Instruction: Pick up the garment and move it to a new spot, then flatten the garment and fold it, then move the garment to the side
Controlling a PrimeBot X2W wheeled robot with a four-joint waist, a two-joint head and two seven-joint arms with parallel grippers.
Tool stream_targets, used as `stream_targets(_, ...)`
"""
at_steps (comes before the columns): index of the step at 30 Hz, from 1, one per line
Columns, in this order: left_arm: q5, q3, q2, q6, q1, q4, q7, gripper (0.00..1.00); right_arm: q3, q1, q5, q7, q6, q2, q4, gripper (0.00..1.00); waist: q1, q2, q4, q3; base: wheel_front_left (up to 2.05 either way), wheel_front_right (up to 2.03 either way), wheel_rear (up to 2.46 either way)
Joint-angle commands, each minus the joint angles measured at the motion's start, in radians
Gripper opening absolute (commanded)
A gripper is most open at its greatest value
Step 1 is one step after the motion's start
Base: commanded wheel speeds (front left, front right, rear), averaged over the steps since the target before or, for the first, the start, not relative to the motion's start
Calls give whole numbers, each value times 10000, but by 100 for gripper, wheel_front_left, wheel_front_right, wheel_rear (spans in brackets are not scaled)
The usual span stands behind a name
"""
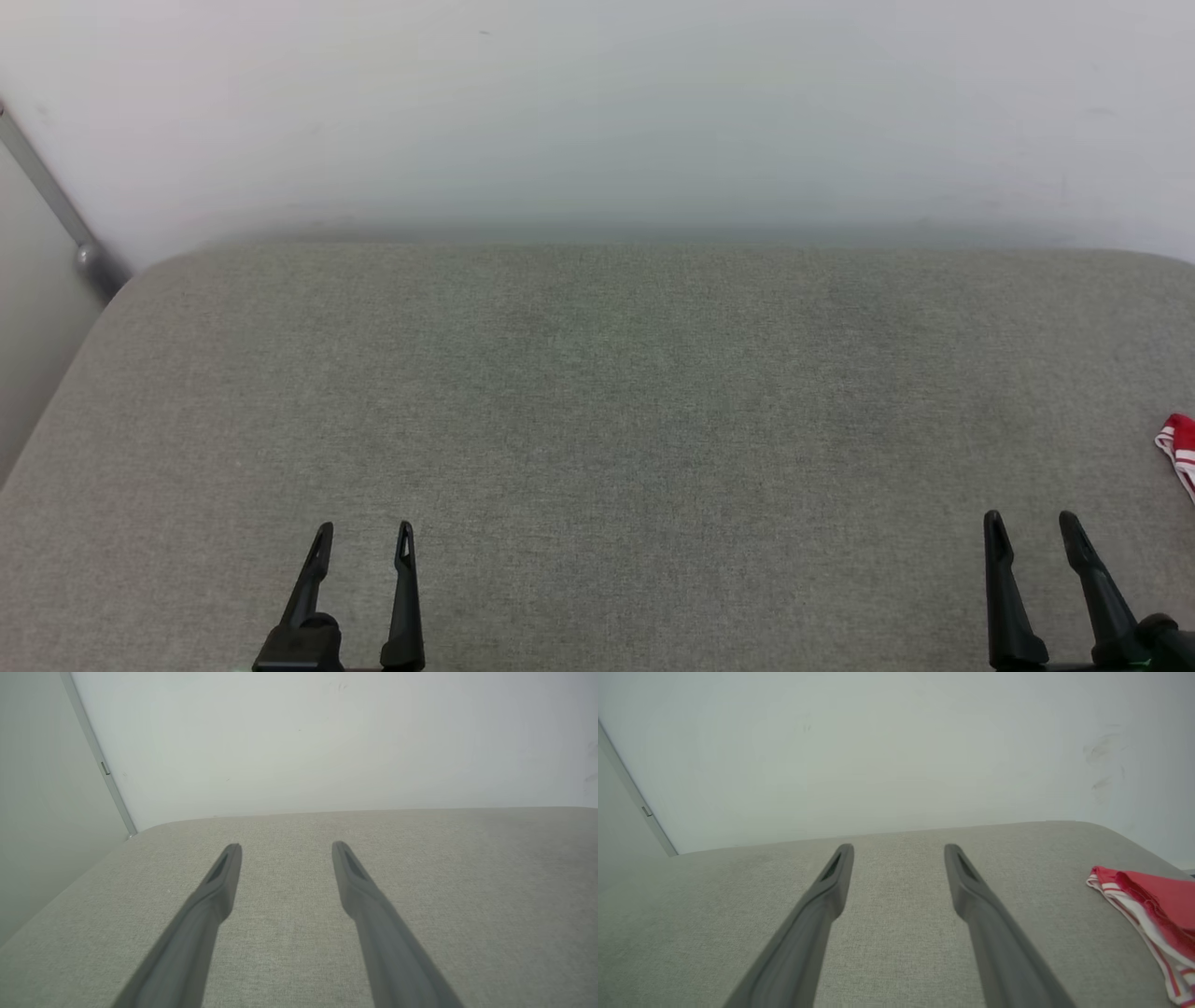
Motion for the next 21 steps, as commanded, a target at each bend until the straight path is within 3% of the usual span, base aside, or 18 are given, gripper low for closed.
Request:
stream_targets(1, 26, 9, -9, 21, 142, 20, -21, 100, 54, 130, 63, -18, -12, 49, -67, 100, 1, 0, -11, -14, 0, 0, 0)
stream_targets(10, -28, 66, -16, -25, 122, 105, -21, 100, 103, 208, 162, -19, -12, 51, 4, 100, 1, 0, -41, -29, 0, 0, 0)
stream_targets(11, -49, 75, -6, -23, 57, 143, 3, 0, 111, 134, 168, 0, 2, 2, 49, 0, 1, 0, -42, -31, 0, 0, 0)
stream_targets(15, -224, 70, -10, -34, 148, 473, 47, 0, 143, 188, 281, 44, 2, 1, 384, 0, 1, 0, -45, -30, 0, 0, 0)
stream_targets(21, -1622, 135, 59, -169, -66, 557, 286, 0, 190, -80, 1541, 284, 1, -68, 555, 0, 1, 0, -65, -16, 0, 0, 0)
